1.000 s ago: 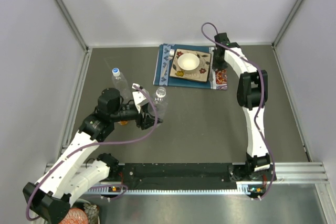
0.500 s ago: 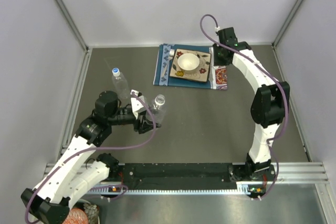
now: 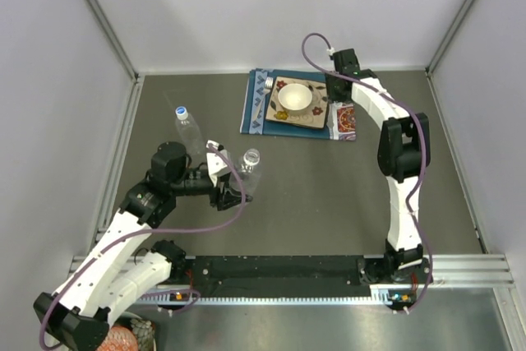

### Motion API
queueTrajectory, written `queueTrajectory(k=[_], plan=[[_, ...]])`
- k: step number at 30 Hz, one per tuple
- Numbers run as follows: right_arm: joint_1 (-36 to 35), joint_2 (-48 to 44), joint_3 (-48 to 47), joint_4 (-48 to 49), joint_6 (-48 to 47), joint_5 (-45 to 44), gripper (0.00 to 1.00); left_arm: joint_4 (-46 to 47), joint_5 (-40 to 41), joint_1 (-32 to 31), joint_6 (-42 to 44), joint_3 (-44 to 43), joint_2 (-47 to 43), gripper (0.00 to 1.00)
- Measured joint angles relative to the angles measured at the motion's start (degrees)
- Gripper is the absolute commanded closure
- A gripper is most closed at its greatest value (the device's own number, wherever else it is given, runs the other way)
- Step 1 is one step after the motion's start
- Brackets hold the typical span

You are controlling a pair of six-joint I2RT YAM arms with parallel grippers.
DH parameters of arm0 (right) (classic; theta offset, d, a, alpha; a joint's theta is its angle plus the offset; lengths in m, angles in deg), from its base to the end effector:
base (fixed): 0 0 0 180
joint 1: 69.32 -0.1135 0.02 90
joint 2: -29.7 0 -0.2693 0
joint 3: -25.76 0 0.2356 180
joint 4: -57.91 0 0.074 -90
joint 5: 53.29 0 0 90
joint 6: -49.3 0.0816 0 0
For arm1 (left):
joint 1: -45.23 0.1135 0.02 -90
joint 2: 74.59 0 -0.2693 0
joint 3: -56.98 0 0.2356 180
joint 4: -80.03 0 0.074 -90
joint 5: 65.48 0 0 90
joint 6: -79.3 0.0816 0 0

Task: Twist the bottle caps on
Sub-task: Pick up the bottle cap from the center of the board.

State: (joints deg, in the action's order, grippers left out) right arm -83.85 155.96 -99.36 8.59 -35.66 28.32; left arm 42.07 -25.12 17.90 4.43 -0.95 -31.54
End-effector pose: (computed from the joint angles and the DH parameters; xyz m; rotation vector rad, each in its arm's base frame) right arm 0.4999 0.1173 0.2066 -0.1376 2.4349 -0.0273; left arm 0.1203 -0.1322 0.3081 1.2058 1.5308 -0.9879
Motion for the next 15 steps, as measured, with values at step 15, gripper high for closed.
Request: queueTrajectory(k=[15], plan=[[-0.3, 4.4, -0.5, 8.4, -3.9, -3.5, 0.43, 0.0, 0.0, 0.0, -0.4, 0.0, 1.3, 0.98]])
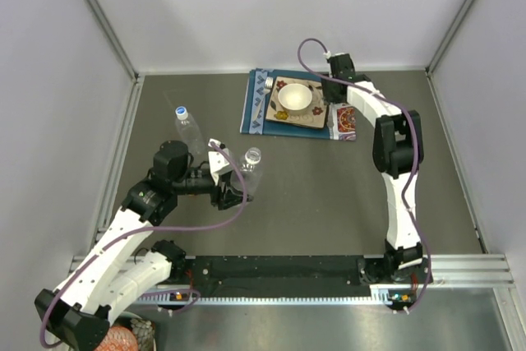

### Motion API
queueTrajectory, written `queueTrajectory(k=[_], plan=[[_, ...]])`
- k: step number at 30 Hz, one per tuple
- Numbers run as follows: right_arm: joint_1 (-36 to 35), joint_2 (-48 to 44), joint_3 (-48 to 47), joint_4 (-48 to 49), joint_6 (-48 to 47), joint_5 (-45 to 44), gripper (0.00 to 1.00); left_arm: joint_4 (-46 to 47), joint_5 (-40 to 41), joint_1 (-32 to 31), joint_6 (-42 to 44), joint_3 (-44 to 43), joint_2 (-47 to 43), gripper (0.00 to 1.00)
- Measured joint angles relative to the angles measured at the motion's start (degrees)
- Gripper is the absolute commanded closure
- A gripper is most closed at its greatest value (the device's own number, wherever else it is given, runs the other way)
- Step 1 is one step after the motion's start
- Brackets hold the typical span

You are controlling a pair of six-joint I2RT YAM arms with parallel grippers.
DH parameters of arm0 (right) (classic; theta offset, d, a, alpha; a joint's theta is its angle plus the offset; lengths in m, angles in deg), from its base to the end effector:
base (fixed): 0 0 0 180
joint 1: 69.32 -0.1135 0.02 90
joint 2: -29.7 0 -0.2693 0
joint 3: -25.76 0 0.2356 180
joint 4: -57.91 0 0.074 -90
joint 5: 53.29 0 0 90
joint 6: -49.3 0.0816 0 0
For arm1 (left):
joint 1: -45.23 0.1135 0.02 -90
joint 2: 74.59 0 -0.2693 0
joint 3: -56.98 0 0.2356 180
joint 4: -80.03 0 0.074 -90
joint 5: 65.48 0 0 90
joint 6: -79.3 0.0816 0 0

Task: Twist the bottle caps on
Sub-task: Pick up the bottle cap from the center of the board.

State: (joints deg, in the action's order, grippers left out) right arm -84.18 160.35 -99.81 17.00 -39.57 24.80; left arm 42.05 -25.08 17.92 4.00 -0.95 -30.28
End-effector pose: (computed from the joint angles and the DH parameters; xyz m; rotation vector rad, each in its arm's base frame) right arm 0.5234 0.1214 0.1863 -0.1827 2.3471 -0.1108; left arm 0.1242 -0.1341 0.3048 1.2007 1.5592 -0.9998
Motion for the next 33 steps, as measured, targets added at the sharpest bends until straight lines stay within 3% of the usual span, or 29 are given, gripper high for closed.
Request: queueTrajectory(k=[13, 33], plan=[[0.5, 2.2, -1.8, -4.0, 4.3, 1.5, 0.49, 0.0, 0.4, 0.0, 0.0, 0.0, 0.2, 0.98], [2.3, 5.4, -7.7, -9.1, 7.9, 1.2, 0.48, 0.0, 0.7, 0.0, -1.0, 0.0, 0.2, 0.98]])
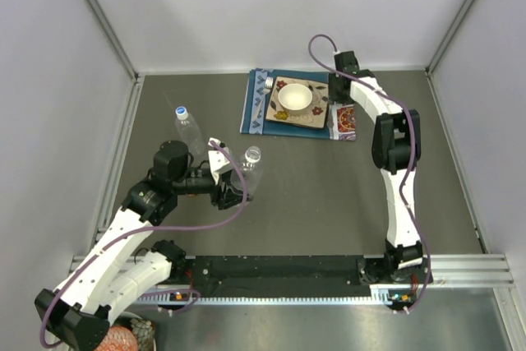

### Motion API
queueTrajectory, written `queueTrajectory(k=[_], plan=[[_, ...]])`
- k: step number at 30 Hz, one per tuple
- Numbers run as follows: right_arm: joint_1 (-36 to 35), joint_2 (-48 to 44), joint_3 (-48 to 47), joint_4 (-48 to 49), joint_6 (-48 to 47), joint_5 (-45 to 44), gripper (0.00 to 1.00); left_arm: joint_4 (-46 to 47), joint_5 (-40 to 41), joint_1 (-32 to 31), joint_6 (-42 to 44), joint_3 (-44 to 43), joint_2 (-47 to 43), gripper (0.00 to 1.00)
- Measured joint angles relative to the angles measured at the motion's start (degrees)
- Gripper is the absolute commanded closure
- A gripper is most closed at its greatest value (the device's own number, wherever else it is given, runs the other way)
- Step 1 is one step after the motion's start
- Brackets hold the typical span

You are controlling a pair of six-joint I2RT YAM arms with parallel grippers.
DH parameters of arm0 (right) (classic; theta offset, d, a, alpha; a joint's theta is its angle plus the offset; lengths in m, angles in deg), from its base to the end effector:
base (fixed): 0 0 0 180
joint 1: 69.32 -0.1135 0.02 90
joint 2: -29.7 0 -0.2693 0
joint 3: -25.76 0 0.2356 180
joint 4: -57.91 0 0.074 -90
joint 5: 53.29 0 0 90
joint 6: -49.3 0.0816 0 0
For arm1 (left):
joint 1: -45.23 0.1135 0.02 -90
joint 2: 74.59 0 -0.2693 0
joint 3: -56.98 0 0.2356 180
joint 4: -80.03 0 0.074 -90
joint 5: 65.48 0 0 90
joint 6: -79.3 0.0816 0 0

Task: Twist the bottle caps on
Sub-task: Pick up the bottle cap from the center of the board.

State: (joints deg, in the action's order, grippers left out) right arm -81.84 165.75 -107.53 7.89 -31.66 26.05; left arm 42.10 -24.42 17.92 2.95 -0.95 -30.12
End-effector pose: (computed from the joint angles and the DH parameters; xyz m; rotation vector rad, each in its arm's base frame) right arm 0.5328 0.1029 0.1663 0.0026 2.4709 -0.0708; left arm 0.1256 -0.1341 0.3041 1.1826 1.5805 -1.0010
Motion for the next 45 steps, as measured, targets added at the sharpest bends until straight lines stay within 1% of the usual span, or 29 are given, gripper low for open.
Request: queueTrajectory(k=[14, 20, 22, 38, 45], plan=[[0.0, 3.6, -4.7, -2.8, 0.2, 0.2, 0.48, 0.0, 0.4, 0.0, -0.1, 0.0, 0.0, 0.98], [0.0, 4.8, -8.0, -4.1, 0.2, 0.3, 0.54, 0.0, 0.4, 0.0, -0.1, 0.0, 0.0, 0.98], [0.0, 4.9, -8.3, -4.2, 0.2, 0.3, 0.55, 0.0, 0.4, 0.0, -0.1, 0.0, 0.0, 0.98], [0.0, 5.7, -8.4, -6.4, 0.2, 0.6, 0.57, 0.0, 0.5, 0.0, -0.1, 0.0, 0.0, 0.98], [0.3, 6.0, -8.4, -6.4, 0.2, 0.7, 0.64, 0.0, 0.7, 0.0, -0.1, 0.0, -0.1, 0.98]])
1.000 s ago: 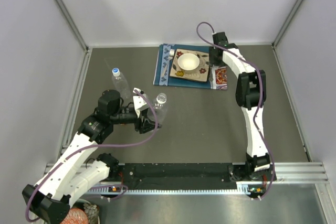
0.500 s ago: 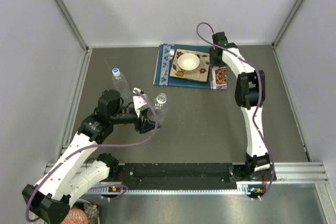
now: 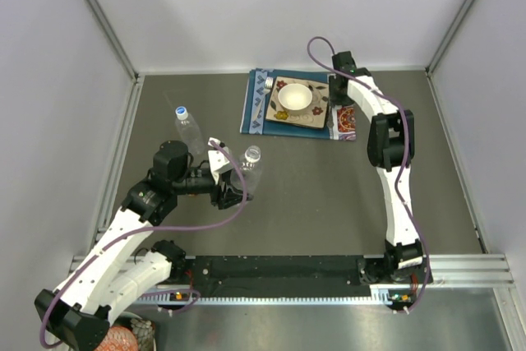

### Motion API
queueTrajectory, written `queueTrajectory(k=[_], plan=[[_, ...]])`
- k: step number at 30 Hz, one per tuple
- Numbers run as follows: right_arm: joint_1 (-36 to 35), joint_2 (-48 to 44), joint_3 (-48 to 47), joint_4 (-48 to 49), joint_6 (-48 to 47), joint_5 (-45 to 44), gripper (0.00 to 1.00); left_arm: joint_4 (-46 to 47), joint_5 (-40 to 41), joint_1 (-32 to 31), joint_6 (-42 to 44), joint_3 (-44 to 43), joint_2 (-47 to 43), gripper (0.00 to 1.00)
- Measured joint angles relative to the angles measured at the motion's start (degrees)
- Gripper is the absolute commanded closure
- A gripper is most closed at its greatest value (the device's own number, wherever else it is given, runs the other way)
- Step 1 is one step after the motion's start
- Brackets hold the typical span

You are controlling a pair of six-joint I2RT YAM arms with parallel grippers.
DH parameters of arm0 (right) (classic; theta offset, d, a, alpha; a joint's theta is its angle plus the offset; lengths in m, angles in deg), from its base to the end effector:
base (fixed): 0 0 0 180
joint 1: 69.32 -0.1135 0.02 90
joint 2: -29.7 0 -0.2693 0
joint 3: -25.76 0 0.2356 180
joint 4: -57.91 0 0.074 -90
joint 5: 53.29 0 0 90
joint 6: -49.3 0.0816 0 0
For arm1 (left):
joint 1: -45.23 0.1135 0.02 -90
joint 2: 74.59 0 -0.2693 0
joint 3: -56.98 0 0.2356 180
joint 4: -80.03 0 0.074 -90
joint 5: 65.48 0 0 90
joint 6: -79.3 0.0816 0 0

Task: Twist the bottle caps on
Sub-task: Pick up the bottle cap from the center of the board.

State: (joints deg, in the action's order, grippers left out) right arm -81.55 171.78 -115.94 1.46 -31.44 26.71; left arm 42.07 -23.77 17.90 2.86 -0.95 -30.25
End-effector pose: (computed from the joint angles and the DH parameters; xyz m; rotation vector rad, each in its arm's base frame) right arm 0.5430 0.1032 0.1482 0.0003 2.5416 -0.0773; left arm 0.1260 -0.1337 0.3041 1.1761 1.5855 -0.9906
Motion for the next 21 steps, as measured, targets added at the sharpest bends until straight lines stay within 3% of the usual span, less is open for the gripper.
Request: queueTrajectory(k=[6, 16, 21], plan=[[0.0, 0.1, 0.0, 0.0, 0.0, 0.0, 0.73, 0.0, 0.2, 0.0, 0.0, 0.0, 0.0, 0.98], [0.0, -0.1, 0.4, 0.2, 0.4, 0.1, 0.77, 0.0, 0.2, 0.0, 0.2, 0.0, -0.6, 0.97], [-0.2, -4.8, 7.0, 0.6, 0.5, 0.3, 0.78, -0.3, 0.5, 0.0, 1.5, 1.6, -1.7, 0.97]])
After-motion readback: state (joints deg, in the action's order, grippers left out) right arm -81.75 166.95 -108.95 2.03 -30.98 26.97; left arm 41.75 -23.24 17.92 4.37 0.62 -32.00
